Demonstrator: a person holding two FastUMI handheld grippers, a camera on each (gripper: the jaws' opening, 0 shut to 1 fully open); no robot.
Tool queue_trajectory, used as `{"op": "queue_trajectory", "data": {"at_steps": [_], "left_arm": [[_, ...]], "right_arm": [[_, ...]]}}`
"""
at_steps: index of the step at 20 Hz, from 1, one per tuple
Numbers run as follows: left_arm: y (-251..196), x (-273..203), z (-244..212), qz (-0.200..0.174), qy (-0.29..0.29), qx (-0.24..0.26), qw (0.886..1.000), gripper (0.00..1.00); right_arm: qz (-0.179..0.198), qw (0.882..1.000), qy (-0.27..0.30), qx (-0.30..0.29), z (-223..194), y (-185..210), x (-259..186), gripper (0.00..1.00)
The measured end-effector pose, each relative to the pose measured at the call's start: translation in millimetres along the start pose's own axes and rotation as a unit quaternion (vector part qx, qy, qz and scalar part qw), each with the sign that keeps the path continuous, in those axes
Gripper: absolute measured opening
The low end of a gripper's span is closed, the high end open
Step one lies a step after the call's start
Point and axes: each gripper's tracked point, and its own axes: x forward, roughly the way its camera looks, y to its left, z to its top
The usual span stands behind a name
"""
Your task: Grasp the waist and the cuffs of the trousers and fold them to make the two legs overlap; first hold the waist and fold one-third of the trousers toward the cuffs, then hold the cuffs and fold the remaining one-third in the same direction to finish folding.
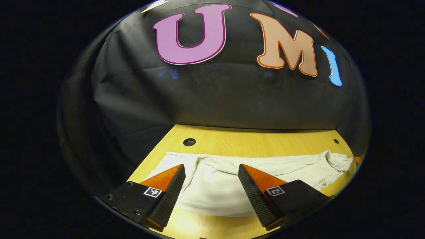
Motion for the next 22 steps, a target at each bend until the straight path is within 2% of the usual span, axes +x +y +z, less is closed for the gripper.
{"op": "queue_trajectory", "data": {"at_steps": [1, 3, 4, 6, 7, 8, 11, 12, 13, 14, 16, 17, 18, 20, 21, 22], "left_arm": [[-1.1, -3.7, 0.0, 0.002, 0.000, -0.002, 1.000, 0.97], [-2.0, -9.6, -2.3, 0.006, 0.001, 0.000, 1.000, 0.98], [-3.0, -12.1, -5.2, 0.009, 0.004, 0.002, 1.000, 0.98], [-7.3, -17.4, -7.9, 0.010, 0.008, 0.005, 1.000, 0.98], [-9.6, -20.4, -7.7, 0.011, 0.008, 0.007, 1.000, 0.98], [-11.9, -22.9, -9.0, 0.012, 0.008, 0.008, 1.000, 0.98], [-19.7, -34.4, -7.1, 0.013, 0.007, 0.000, 1.000, 0.98], [-23.0, -38.2, -4.7, 0.012, 0.002, -0.004, 1.000, 0.97], [-25.6, -43.6, -1.4, 0.012, -0.004, -0.005, 1.000, 0.97], [-27.5, -46.7, -0.4, 0.012, -0.007, -0.005, 1.000, 0.97], [-31.0, -54.1, 1.6, 0.011, -0.011, -0.003, 1.000, 0.97], [-32.7, -57.9, 3.3, 0.011, -0.013, -0.004, 1.000, 0.97], [-34.7, -59.2, 2.2, 0.010, -0.013, -0.006, 1.000, 0.97], [-37.0, -60.9, 0.5, 0.009, -0.013, -0.012, 1.000, 0.97], [-37.7, -61.8, -1.0, 0.008, -0.013, -0.016, 1.000, 0.97], [-37.8, -62.3, -2.9, 0.008, -0.012, -0.019, 1.000, 0.97]], "right_arm": [[0.004, 1.000, 0.009, 0.001, -7.6, -0.2, 3.2, 0.92], [0.019, 1.000, 0.021, 0.014, -16.9, 4.2, 8.3, 0.93], [0.030, 0.999, 0.025, 0.027, -20.1, 9.3, 11.3, 0.97], [0.058, 0.996, 0.028, 0.059, -20.7, 22.8, 17.6, 0.93], [0.067, 0.995, 0.030, 0.073, -21.6, 28.0, 20.2, 0.97], [0.073, 0.993, 0.031, 0.084, -21.4, 29.2, 18.0, 0.93], [0.105, 0.985, 0.037, 0.128, -15.8, 40.3, 16.8, 0.93], [0.115, 0.983, 0.039, 0.141, -15.5, 42.7, 19.3, 0.89], [0.123, 0.980, 0.039, 0.153, -14.9, 45.6, 21.2, 0.94], [0.132, 0.977, 0.042, 0.163, -13.8, 49.7, 22.0, 0.91], [0.134, 0.976, 0.039, 0.170, -14.5, 48.4, 25.9, 0.63], [0.135, 0.975, 0.037, 0.174, -14.3, 46.6, 27.5, 0.58], [0.139, 0.973, 0.039, 0.181, -12.9, 47.6, 27.1, 0.37], [0.145, 0.971, 0.035, 0.189, -10.0, 49.9, 25.7, 0.33], [0.143, 0.972, 0.029, 0.182, -8.4, 49.4, 24.6, 0.25], [0.142, 0.974, 0.021, 0.174, -7.3, 48.6, 22.0, 0.25]]}}
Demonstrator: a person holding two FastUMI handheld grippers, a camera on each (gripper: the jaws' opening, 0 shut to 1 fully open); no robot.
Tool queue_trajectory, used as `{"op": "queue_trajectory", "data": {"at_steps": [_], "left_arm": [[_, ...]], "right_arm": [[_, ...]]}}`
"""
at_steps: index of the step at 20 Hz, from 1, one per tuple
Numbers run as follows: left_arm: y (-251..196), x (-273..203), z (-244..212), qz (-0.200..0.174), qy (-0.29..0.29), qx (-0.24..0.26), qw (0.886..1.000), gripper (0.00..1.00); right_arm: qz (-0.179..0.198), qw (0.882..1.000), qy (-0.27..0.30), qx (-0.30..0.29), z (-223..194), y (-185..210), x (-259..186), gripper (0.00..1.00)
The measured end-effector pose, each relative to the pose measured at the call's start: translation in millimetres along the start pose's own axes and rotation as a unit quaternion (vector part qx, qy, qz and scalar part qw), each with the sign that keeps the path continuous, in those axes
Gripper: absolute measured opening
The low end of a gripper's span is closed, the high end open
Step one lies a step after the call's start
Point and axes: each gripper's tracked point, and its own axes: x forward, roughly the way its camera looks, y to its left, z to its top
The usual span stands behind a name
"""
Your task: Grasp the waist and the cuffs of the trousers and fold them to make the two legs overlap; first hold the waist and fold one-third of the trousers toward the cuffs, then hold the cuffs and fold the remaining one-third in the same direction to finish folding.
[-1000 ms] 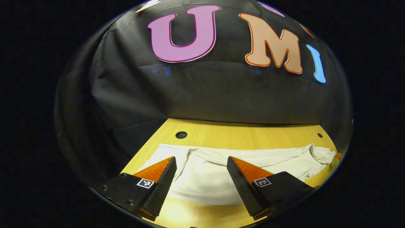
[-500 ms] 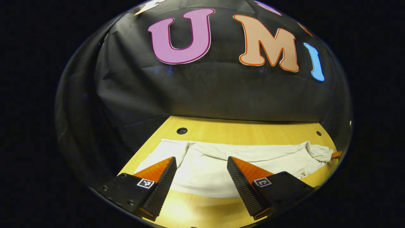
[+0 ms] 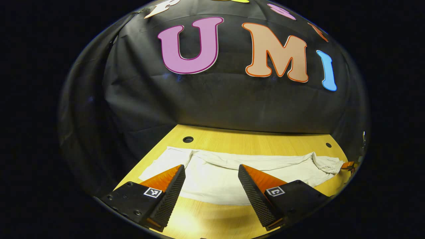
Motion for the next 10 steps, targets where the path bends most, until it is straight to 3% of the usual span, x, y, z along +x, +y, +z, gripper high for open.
{"op": "queue_trajectory", "data": {"at_steps": [1, 10], "left_arm": [[1.5, -1.0, -1.1, 0.000, 0.000, -0.002, 1.000, 0.97], [29.9, -5.8, -7.8, -0.013, -0.003, -0.025, 1.000, 0.97]], "right_arm": [[-0.001, 1.000, -0.007, -0.007, 3.6, 3.1, -3.0, 0.14], [0.021, 0.994, -0.082, -0.071, 38.3, 64.2, -59.5, 0.17]]}}
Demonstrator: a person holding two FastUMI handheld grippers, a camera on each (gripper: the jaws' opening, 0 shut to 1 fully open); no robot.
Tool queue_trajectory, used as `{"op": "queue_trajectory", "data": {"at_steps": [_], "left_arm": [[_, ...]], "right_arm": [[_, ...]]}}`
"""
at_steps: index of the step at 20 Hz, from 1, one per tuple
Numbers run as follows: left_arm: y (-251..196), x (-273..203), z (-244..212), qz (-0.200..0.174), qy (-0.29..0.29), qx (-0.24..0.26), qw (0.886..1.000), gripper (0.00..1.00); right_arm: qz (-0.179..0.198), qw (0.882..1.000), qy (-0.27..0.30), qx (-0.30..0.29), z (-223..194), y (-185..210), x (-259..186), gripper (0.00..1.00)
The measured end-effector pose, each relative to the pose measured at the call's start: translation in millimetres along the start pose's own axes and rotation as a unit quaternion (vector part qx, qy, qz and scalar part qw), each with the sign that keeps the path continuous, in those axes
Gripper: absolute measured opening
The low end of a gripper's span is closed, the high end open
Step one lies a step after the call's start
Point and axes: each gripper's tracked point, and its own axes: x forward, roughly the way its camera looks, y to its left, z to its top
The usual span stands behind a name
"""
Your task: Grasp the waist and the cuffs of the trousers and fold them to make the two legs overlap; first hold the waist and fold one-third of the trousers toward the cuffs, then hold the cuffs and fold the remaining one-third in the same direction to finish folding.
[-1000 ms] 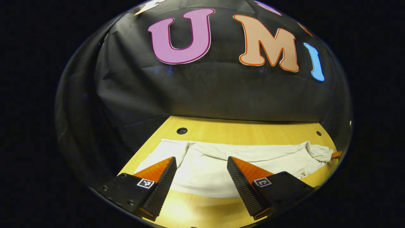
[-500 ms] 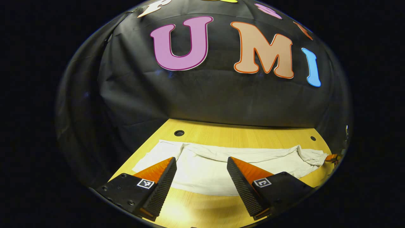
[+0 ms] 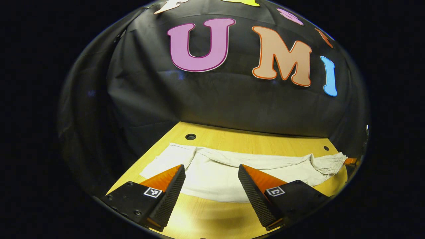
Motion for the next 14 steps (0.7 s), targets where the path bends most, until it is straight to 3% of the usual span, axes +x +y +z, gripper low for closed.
{"op": "queue_trajectory", "data": {"at_steps": [4, 5, 7, 14], "left_arm": [[29.8, 2.8, -5.4, -0.019, 0.006, -0.005, 1.000, 0.98], [38.5, 5.1, -7.2, -0.024, 0.008, -0.004, 1.000, 0.98], [58.5, 8.7, -10.3, -0.031, 0.013, -0.001, 0.999, 0.98], [127.6, 27.1, -10.7, -0.027, 0.014, 0.001, 1.000, 0.96]], "right_arm": [[0.008, 0.999, -0.033, -0.036, 20.4, 60.3, -25.9, 0.17], [0.012, 0.998, -0.042, -0.045, 25.9, 78.1, -31.3, 0.12], [0.023, 0.997, -0.054, -0.058, 32.2, 116.2, -36.6, 0.16], [0.065, 0.992, -0.066, -0.090, 17.9, 246.5, -47.7, 0.16]]}}
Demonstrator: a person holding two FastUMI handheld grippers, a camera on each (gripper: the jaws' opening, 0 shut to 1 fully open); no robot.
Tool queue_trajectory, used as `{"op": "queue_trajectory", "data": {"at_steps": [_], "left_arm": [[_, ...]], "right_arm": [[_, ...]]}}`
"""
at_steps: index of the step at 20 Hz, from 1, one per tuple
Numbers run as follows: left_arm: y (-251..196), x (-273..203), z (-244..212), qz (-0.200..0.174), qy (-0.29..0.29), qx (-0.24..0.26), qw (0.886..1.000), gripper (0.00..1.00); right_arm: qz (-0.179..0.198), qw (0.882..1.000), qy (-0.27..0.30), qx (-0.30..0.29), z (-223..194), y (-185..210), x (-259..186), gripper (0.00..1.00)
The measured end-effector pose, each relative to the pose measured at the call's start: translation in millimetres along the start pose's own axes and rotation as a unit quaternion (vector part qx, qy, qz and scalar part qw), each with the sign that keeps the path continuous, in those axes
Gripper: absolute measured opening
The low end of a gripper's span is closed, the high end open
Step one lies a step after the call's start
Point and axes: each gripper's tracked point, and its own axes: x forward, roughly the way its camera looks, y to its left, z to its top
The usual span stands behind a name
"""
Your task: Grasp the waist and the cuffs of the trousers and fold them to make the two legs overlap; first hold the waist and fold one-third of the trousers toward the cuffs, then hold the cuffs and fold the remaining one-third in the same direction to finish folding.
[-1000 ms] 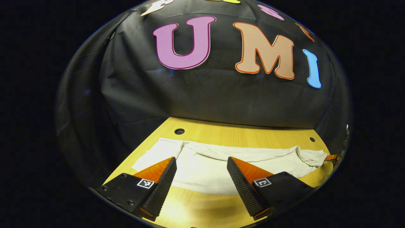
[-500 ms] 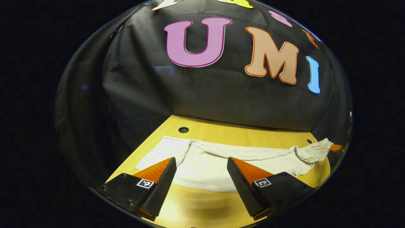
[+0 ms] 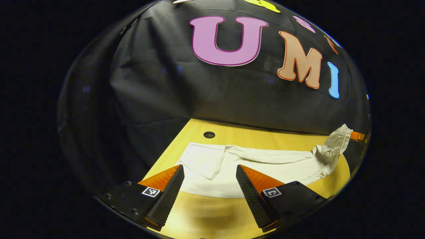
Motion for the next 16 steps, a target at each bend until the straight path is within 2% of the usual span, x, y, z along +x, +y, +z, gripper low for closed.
{"op": "queue_trajectory", "data": {"at_steps": [3, 6, 12, 14, 15, 16], "left_arm": [[24.0, 10.2, -10.8, 0.003, 0.011, 0.010, 1.000, 0.96], [38.7, 23.0, -21.2, 0.000, 0.015, 0.000, 1.000, 0.96], [61.4, 56.9, -62.4, 0.003, 0.056, -0.017, 0.998, 0.96], [65.9, 67.2, -73.1, 0.003, 0.067, -0.012, 0.998, 0.96], [69.5, 71.8, -76.6, 0.005, 0.070, -0.007, 0.998, 0.96], [73.1, 76.2, -81.5, 0.005, 0.074, -0.002, 0.997, 0.96]], "right_arm": [[0.032, 0.999, 0.005, -0.009, -12.0, 59.6, 3.9, 0.16], [0.057, 0.998, 0.022, -0.026, -39.7, 106.7, 11.7, 0.16], [0.071, 0.991, 0.060, -0.092, -90.3, 151.7, 23.3, 0.17], [0.089, 0.987, 0.077, -0.106, -107.5, 164.5, 21.3, 0.19], [0.094, 0.986, 0.086, -0.110, -114.7, 167.1, 18.8, 0.30], [0.101, 0.984, 0.093, -0.111, -120.7, 171.7, 17.2, 0.51]]}}
